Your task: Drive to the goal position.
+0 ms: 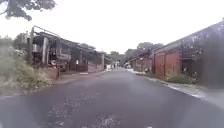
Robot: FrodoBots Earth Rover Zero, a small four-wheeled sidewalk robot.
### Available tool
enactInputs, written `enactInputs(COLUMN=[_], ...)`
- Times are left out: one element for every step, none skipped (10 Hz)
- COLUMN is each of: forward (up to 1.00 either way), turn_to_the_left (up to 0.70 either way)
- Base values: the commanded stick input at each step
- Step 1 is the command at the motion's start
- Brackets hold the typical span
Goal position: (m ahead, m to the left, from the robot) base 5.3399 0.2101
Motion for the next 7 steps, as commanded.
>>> enactInputs(forward=[0.5, 0.5, 0.5, 0.5, 0.5, 0.5, 0.5], turn_to_the_left=[0.0, 0.0, 0.0, 0.0, 0.0, 0.0, 0.0])
